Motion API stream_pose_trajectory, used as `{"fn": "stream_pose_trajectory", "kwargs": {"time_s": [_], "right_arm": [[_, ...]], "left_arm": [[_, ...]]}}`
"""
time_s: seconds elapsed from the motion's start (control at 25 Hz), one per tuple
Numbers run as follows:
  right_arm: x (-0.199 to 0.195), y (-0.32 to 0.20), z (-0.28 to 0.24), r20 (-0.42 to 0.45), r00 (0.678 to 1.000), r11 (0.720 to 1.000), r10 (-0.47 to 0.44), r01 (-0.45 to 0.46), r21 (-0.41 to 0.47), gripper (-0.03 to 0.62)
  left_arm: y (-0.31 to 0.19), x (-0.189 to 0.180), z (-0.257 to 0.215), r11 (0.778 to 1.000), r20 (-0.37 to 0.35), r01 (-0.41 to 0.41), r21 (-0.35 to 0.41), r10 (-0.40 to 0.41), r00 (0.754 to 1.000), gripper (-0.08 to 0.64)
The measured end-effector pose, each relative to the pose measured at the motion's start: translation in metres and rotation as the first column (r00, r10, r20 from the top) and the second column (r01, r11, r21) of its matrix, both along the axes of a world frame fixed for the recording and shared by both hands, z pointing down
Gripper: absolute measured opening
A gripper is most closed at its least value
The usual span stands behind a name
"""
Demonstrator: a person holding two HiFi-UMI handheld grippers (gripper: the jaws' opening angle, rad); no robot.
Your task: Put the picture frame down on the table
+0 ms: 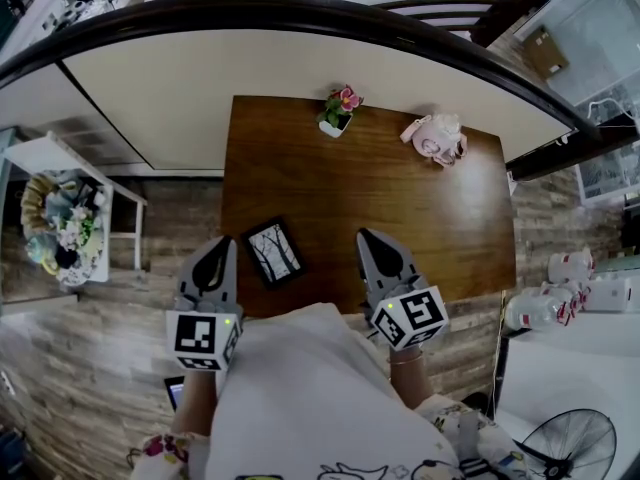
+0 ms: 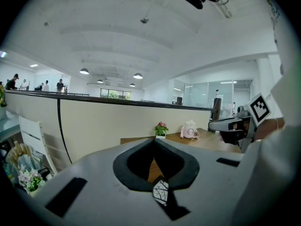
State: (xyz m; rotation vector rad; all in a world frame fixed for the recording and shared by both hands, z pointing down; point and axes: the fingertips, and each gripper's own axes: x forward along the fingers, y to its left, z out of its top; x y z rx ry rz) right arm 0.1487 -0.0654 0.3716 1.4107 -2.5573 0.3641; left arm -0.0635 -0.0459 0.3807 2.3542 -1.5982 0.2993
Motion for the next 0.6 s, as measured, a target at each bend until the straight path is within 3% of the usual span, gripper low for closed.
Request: {"fn": "stream_pose_trajectory", "kwargs": {"time_s": [0.6], "right_arm": [[-0.0005, -0.0014, 0.0044, -0.017, 1.000, 1.000, 0.016, -0.016, -0.009, 0.000]], "left_arm": [[-0.0015, -0.0002, 0.0015, 0.999, 0.033, -0.051, 0.011, 0.050, 0.998, 0.005]]}}
